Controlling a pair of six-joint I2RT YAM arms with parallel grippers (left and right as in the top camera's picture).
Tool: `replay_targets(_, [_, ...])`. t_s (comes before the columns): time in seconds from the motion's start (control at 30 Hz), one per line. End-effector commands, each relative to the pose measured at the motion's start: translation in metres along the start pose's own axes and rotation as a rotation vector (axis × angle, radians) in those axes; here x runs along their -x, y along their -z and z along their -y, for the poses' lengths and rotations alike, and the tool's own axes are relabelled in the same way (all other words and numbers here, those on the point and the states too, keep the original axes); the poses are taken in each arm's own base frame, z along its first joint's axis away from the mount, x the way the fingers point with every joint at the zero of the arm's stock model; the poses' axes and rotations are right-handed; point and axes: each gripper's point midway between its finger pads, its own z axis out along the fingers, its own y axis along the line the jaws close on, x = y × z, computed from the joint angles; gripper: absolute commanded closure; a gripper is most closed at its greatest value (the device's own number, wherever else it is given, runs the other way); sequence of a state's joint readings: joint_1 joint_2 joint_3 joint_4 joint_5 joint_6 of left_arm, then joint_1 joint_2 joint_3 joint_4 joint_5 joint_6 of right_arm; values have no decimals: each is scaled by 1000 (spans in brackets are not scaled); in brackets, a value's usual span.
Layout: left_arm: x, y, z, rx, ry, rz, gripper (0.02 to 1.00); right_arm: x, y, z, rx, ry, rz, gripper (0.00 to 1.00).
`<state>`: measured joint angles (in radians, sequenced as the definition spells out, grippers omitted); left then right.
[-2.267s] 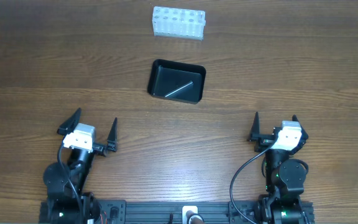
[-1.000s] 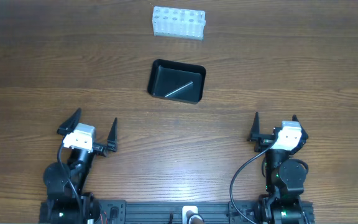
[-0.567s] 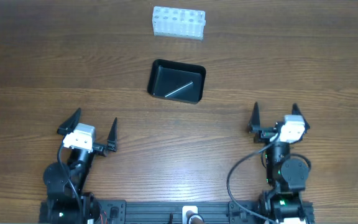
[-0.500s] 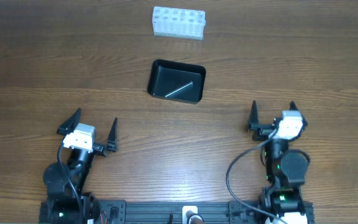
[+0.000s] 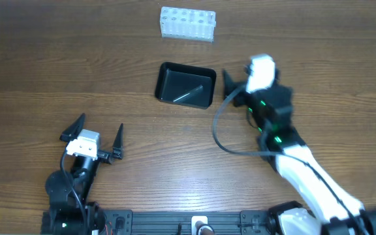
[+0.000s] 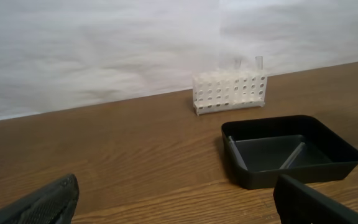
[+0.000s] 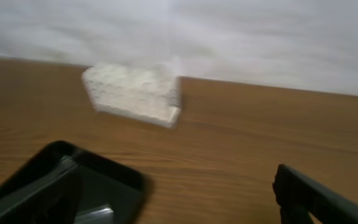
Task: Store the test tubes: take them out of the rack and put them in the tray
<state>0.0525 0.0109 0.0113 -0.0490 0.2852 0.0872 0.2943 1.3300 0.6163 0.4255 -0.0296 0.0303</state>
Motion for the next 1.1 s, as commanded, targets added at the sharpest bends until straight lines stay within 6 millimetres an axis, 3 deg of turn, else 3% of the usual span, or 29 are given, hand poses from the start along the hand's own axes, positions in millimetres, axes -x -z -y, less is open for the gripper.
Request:
replay_targets(0.03, [-1,0,3,-13,-14,3,18,6,-47,-52,118,-13,-60,51])
replay_targets(0.33, [-1,0,3,-13,-14,3,18,10,-130,-78,-21,-85,-195,36])
replay_targets(0.67, [-1,0,3,-13,-14,3,18,21,-204,-82,-96,-135,-246,49])
replay_targets(0.87, [-1,0,3,-13,-14,3,20,15,-232,-76,-168,-135,-267,58])
replay_targets(1.1, [-1,0,3,-13,-14,3,18,10,-240,-65,-235,-130,-262,53])
